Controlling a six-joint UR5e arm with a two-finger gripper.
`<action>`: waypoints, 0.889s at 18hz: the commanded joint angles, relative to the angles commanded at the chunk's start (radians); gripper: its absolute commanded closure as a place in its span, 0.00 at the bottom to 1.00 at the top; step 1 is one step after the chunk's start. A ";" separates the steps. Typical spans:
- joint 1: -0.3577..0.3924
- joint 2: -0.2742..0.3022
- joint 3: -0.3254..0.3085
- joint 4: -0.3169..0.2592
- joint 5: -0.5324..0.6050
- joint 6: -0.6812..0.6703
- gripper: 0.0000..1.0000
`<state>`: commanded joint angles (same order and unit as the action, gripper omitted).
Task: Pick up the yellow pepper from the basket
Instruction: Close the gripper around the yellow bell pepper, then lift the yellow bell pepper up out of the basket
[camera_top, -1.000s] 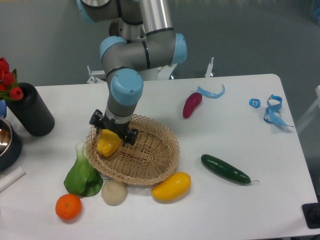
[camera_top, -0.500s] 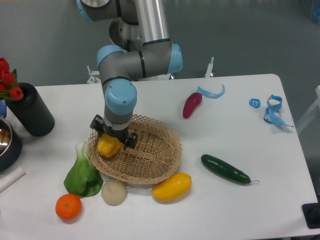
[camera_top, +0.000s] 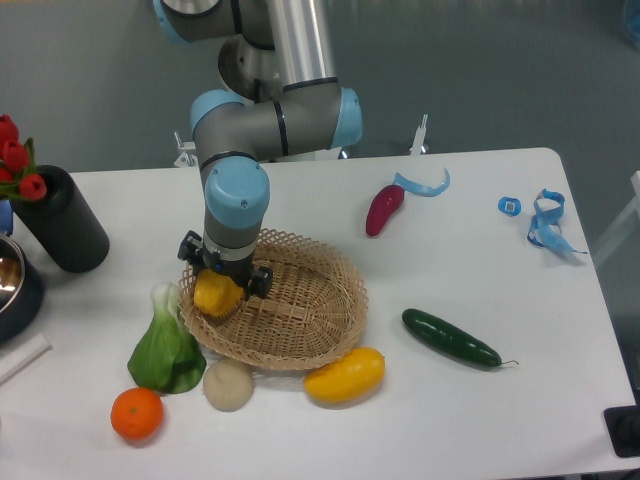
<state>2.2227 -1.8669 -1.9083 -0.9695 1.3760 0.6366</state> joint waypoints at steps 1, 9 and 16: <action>0.000 0.002 0.000 0.000 0.000 0.000 0.00; -0.006 -0.006 -0.002 0.002 0.005 -0.018 0.00; -0.008 -0.040 0.005 0.009 0.015 -0.014 0.08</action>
<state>2.2151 -1.9067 -1.9037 -0.9603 1.3913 0.6228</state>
